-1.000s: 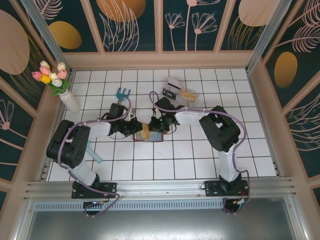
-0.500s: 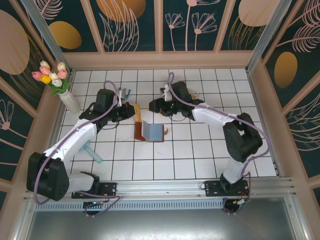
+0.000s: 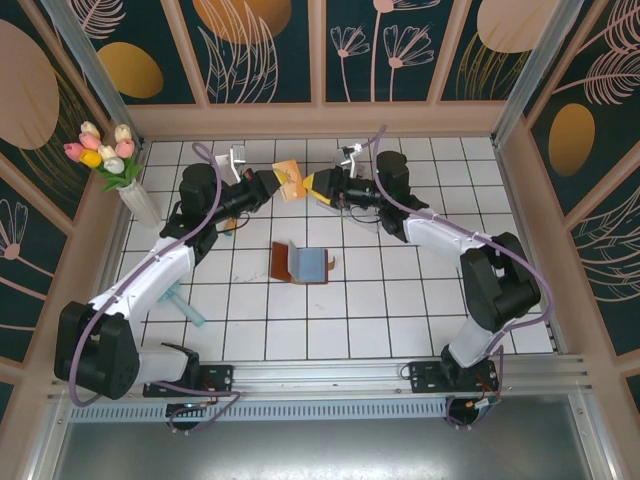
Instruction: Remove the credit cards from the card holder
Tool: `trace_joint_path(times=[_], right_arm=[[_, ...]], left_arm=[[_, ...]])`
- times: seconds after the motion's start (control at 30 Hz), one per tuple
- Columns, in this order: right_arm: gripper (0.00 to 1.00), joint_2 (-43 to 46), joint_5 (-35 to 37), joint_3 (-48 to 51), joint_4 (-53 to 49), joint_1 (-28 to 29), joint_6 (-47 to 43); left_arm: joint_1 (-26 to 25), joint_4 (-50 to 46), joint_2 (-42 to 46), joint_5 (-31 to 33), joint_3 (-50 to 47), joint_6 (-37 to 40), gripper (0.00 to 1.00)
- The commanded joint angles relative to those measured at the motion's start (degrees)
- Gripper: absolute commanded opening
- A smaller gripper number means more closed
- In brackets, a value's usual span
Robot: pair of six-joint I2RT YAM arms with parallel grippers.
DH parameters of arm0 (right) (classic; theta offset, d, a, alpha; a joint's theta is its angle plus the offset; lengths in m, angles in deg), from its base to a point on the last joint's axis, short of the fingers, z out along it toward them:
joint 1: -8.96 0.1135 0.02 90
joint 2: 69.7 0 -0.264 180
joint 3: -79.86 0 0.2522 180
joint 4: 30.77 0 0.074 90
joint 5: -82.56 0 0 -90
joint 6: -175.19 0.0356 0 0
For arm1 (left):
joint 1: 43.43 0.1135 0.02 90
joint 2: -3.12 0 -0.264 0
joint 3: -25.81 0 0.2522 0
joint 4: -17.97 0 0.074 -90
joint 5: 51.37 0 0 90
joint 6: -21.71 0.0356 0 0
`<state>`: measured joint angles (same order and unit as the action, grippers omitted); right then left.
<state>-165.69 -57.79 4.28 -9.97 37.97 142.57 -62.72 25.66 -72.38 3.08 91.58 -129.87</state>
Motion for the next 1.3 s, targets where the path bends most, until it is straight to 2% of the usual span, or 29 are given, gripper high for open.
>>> trace_joint_path(times=[0.0,0.07,0.17,0.4,0.5,0.57,0.67,0.77,0.87,0.93,1.07,1.27], right_arm=[[0.45,-1.2,-3.9,0.3,9.8,0.0,5.4],[0.39,-1.9,-4.9,0.1,12.8,0.0,7.5],[0.38,-2.4,-5.5,0.4,16.5,0.1,9.9],[0.24,-3.4,-8.4,-2.3,15.9,0.9,8.7],[0.13,-3.4,-8.0,-4.8,6.3,1.4,2.5],[0.06,-2.7,-7.0,-5.5,1.3,0.9,-1.5],[0.0,-0.4,-2.9,-6.9,-12.6,-1.5,-13.4],[0.0,2.6,8.1,-10.2,-34.3,-3.5,-34.3],[0.0,3.4,18.5,-14.1,-49.9,-4.2,-51.3],[0.0,2.9,25.2,-16.7,-56.6,-4.7,-58.7],[0.0,5.1,35.7,-14.3,-58.7,-5.1,-73.9],[0.0,-0.2,42.6,-20.8,-69.0,-7.3,-86.9]], left_arm=[[-0.2,11.0,-1.4,-4.3,-1.6,-6.5,0.06],[-0.2,14.0,-1.9,-5.0,-2.1,-8.4,0.06],[-0.2,12.1,-1.9,-4.1,-1.7,-7.1,0.06],[-0.1,12.4,-2.5,-4.2,-1.6,-7.1,0.08],[-0.2,11.2,-2.5,-3.8,-1.6,-6.7,0.2],[-0.2,5.9,-1.8,-1.5,-0.7,-4.1,0.36],[-0.1,-7.7,-0.8,5.1,2.0,2.4,0.68],[-0.1,-18.6,-0.8,12.7,3.4,8.1,0.83],[-0.1,-22.0,-1.3,16.6,2.7,10.8,0.91],[0.0,-22.4,-1.7,17.4,2.2,11.6,0.94],[-0.1,-22.9,-2.7,18.6,1.5,13.0,0.97],[-0.1,-23.9,-3.5,18.5,0.6,15.7,0.98]])
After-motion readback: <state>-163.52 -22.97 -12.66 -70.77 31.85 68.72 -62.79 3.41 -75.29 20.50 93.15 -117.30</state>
